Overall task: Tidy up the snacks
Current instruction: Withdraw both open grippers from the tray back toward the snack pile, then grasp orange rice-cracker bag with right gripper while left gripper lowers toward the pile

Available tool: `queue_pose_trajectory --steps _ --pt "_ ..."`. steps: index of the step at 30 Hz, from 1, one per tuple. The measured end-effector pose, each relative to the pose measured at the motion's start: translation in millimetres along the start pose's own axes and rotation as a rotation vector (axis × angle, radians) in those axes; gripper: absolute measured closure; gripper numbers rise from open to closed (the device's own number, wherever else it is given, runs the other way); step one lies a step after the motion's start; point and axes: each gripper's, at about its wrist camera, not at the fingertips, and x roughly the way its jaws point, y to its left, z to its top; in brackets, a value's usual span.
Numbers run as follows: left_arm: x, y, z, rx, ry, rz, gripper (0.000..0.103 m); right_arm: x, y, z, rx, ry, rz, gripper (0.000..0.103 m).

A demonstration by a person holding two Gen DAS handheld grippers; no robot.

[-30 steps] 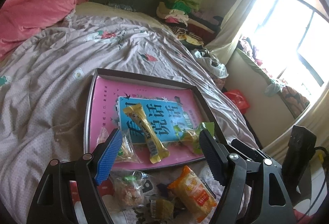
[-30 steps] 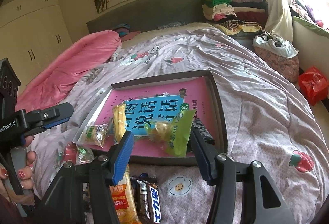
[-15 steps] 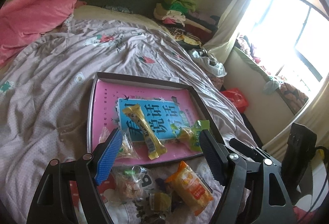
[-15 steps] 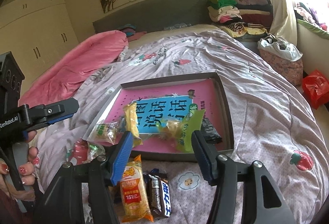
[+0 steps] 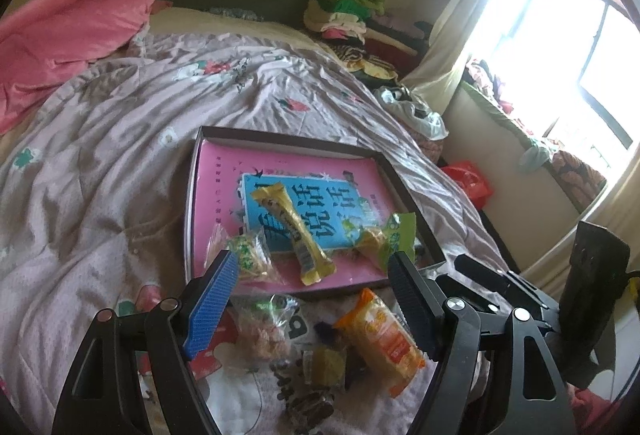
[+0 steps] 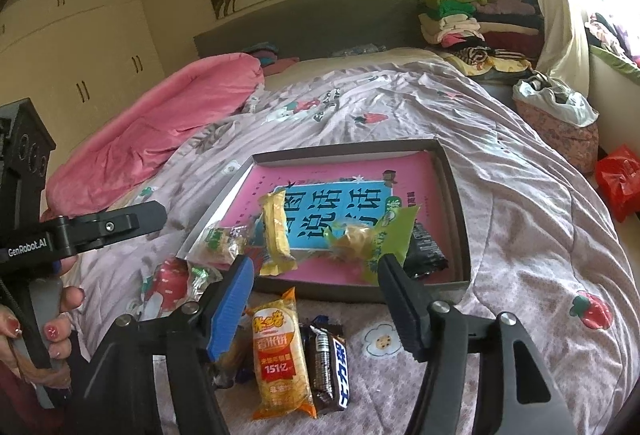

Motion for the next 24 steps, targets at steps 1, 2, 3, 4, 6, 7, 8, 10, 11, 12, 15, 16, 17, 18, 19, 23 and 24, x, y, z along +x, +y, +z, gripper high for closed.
queue_pose_trajectory --steps 1,2,3,4,6,7,8,10,11,12,15,16,17,18,19,23,24 --pt "0 1 -2 0.0 0.004 0.001 0.024 0 1 0 -0.003 0.001 0.002 0.038" --pt "0 1 -3 0.0 0.008 0.002 0.024 0 1 -1 -0.006 0.005 0.007 0.038" --pt "0 2 -5 0.001 0.011 0.004 0.024 0 2 -2 -0.009 0.008 0.007 0.038" --pt "0 2 -6 0.002 0.017 0.007 0.024 1 4 -3 -0.014 0.011 0.008 0.038" --pt "0 3 -8 0.002 0.023 0.009 0.024 2 6 -4 -0.022 0.019 0.01 0.038" --pt "0 4 -9 0.002 0.025 0.01 0.024 2 7 -5 -0.025 0.02 0.01 0.038" --pt "0 4 -9 0.002 0.026 0.01 0.024 2 8 -6 -0.026 0.022 0.013 0.038" --pt "1 4 -11 0.005 0.032 0.011 0.024 3 9 -7 -0.029 0.026 0.015 0.038" --pt "1 4 -12 0.006 0.034 0.012 0.024 3 10 -7 -0.03 0.028 0.017 0.038" --pt "1 5 -13 0.005 0.037 0.012 0.024 3 12 -8 -0.032 0.028 0.017 0.038" --pt "2 6 -15 0.009 0.048 0.011 0.024 3 14 -9 -0.04 0.032 0.02 0.038" --pt "2 6 -16 0.011 0.052 0.01 0.024 3 15 -10 -0.042 0.033 0.02 0.038" --pt "2 6 -17 0.014 0.057 0.009 0.024 3 15 -10 -0.046 0.036 0.021 0.038" --pt "2 6 -18 0.017 0.061 0.009 0.024 3 16 -11 -0.049 0.04 0.022 0.038" --pt "2 5 -19 0.022 0.065 0.009 0.024 3 16 -12 -0.052 0.042 0.023 0.038" --pt "3 5 -22 0.04 0.083 0.009 0.024 5 17 -16 -0.058 0.056 0.025 0.038" --pt "3 5 -22 0.043 0.087 0.013 0.024 5 17 -16 -0.059 0.058 0.026 0.038"
